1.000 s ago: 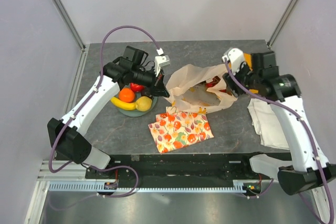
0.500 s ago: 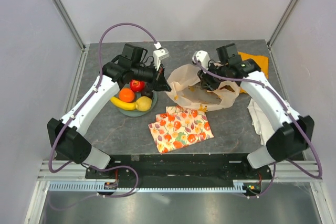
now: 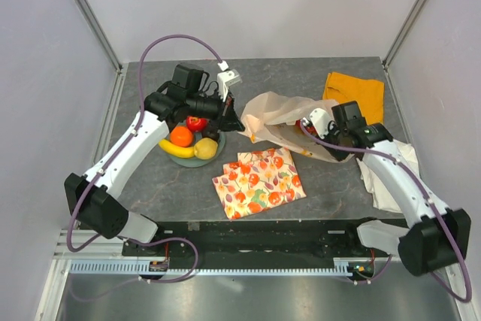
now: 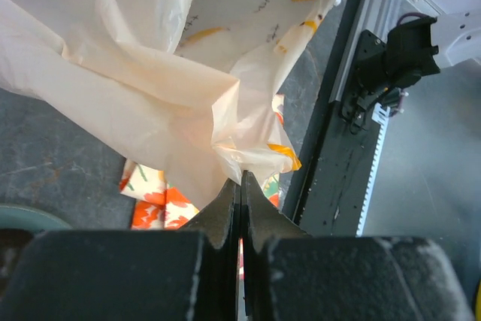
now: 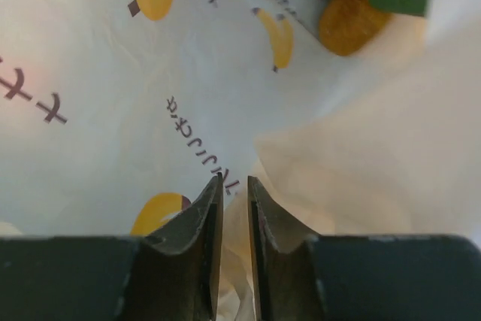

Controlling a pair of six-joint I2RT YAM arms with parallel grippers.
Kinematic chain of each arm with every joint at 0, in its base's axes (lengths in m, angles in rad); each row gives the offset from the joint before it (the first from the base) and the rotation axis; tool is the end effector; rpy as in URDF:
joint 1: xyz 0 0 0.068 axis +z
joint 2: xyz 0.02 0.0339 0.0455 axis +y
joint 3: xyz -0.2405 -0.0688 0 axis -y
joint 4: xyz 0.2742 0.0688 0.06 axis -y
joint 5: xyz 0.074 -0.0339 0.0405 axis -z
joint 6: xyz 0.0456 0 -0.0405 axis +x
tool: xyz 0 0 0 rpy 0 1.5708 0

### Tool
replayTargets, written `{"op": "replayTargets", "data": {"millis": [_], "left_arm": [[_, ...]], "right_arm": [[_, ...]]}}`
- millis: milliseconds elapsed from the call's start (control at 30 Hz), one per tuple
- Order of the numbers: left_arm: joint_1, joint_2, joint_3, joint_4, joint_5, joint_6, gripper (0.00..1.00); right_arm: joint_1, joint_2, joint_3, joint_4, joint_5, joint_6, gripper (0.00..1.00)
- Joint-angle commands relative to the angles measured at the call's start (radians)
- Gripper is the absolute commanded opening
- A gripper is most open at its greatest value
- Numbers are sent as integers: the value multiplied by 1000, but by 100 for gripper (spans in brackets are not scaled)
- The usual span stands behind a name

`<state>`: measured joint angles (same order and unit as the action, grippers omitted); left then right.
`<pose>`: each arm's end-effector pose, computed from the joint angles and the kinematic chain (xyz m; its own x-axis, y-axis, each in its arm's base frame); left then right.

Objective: Take the fake fruits out of the plastic bag
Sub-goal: Adjust the plastic bag at the center of the board.

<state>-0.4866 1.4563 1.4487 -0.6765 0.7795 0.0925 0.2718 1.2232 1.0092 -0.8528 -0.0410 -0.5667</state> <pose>0.2941 -0.1918 0.3431 -0.4810 0.3288 -0.8127 0.8622 0.3451 -0.3707 0.2659 0.0760 0.2353 -0.5574 -0.7122 -0.4267 -0.6952 0.6813 -0.2290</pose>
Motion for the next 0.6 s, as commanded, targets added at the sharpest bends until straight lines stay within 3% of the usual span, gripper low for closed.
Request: {"op": "replayTargets", "data": {"millis": [0, 200, 400, 567], "left_arm": [[-15, -66, -46, 5, 43, 21, 2], [-29, -51, -41, 5, 41, 18, 2], [-66, -77, -63, -28, -37, 102, 2], [-70, -93, -116, -32, -37, 116, 2]], "right_arm": [[3, -82, 15, -6, 139, -2, 29], [3, 12, 161, 66, -82, 14, 40], [3, 105, 223, 83, -57, 15, 40], [4, 91, 170, 104, -189, 14, 39]]}}
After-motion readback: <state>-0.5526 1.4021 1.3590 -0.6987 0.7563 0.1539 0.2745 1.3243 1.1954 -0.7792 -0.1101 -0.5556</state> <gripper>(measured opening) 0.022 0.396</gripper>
